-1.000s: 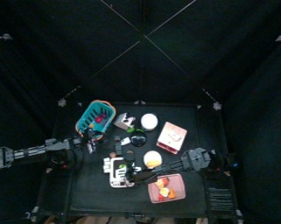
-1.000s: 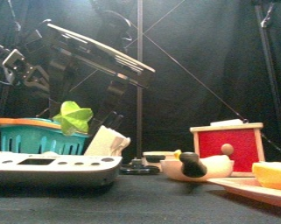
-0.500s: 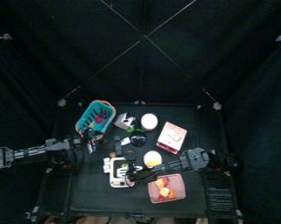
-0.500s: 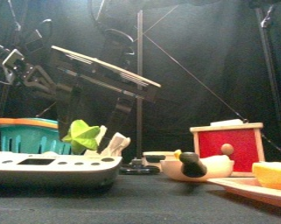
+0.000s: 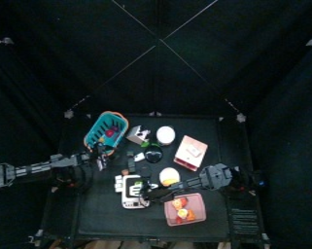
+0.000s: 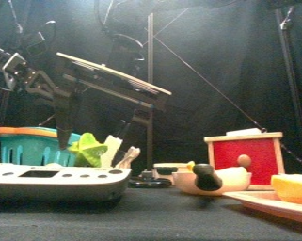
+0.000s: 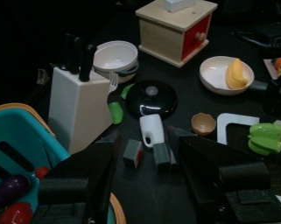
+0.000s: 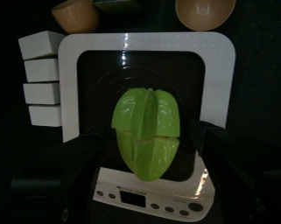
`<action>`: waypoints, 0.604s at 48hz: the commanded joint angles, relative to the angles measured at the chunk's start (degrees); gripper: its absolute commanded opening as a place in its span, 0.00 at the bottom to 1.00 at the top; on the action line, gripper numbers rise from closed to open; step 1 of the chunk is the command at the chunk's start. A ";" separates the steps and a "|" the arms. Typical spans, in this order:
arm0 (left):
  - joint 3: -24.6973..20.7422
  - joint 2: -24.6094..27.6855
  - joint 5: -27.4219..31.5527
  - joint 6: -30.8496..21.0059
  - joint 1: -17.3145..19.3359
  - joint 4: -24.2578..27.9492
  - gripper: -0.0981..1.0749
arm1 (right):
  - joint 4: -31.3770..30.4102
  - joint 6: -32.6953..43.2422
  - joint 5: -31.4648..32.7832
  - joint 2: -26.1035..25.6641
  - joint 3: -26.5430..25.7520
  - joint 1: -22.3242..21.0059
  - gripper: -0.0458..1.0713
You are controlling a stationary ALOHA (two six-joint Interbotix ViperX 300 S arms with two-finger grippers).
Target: Place starfruit on stove
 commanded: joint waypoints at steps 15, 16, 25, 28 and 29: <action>-0.70 0.09 -0.18 0.00 -0.09 0.09 0.80 | -2.20 -0.97 2.46 -3.52 -2.29 -0.35 0.95; -0.70 0.09 -0.18 0.00 -0.09 0.00 0.80 | -2.37 -0.97 2.46 -3.69 -2.29 -0.35 0.95; -0.70 0.09 -0.18 -0.09 -0.09 0.00 0.80 | -3.08 -2.11 2.72 -5.01 -1.93 -0.35 0.95; -0.70 0.09 -0.18 -0.09 -0.09 0.00 0.80 | -3.52 -3.25 2.99 -5.80 -1.85 -0.44 0.95; -0.70 0.09 -0.18 -0.09 -0.09 0.00 0.80 | -3.78 -3.69 3.16 -6.15 -1.93 -0.44 0.95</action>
